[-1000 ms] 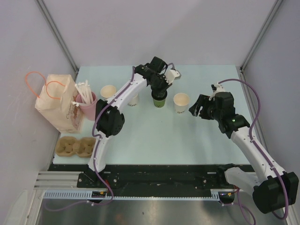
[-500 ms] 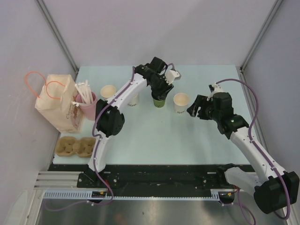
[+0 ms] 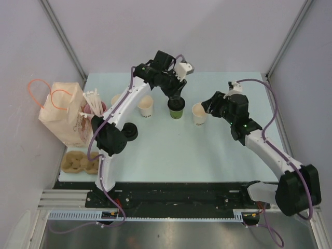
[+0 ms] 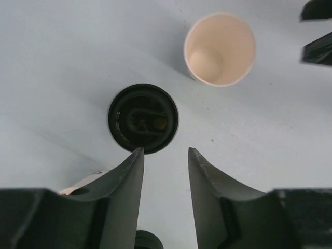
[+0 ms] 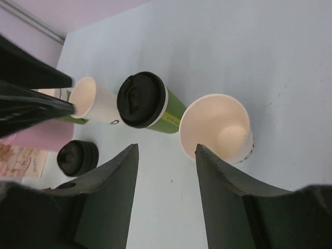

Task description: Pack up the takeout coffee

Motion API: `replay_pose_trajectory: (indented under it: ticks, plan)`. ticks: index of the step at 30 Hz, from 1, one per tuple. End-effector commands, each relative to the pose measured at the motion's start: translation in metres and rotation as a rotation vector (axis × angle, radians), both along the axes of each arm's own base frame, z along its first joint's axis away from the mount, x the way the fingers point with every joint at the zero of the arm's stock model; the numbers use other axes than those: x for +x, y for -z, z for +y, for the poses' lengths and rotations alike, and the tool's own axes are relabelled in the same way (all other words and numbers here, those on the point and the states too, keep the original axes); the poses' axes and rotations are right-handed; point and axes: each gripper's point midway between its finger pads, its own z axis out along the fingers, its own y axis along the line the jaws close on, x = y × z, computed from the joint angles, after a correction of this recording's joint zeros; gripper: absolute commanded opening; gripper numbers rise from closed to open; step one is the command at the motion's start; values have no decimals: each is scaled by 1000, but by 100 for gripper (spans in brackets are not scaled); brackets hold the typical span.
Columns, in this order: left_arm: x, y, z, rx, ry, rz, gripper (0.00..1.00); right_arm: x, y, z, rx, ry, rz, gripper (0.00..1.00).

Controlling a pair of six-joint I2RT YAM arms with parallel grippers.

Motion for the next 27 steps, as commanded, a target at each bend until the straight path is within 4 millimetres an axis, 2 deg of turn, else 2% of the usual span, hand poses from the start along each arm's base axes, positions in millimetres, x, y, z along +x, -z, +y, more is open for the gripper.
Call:
replay_pose_trajectory:
  ticks: [1, 2, 4, 7, 9, 11, 12, 14, 19, 23, 27]
  plan:
    - [24, -36, 27, -100, -152, -16, 38, 45, -34, 20, 86, 79, -152, 52]
    - [30, -32, 30, -105, -175, -5, 32, 56, -26, 27, 81, 76, -133, 52]
    - [46, -24, 38, -120, -227, 11, 28, 65, -25, 40, 92, 56, -136, 51]
    - [58, -13, 43, -119, -262, 14, 29, 81, -14, 59, 88, 27, -116, 50]
    - [59, -1, 42, -118, -264, 34, 32, 91, -4, 70, 82, 11, -100, 50]
    - [60, 1, 36, -145, -246, 34, 33, 97, 0, 76, 79, 2, -91, 48]
    - [57, 10, 35, -145, -247, 57, 33, 104, 7, 79, 72, 2, -75, 47]
    - [59, 13, 32, -158, -246, 55, 33, 109, 16, 82, 62, 2, -59, 43]
    - [61, 32, 32, -151, -265, 81, 33, 118, 43, 103, 40, -61, -1, 43]
    - [59, 44, 29, -157, -265, 115, 30, 118, 61, 110, 17, -82, 41, 41]
    - [57, 57, 28, -149, -267, 143, 29, 117, 68, 112, 14, -101, 60, 37]
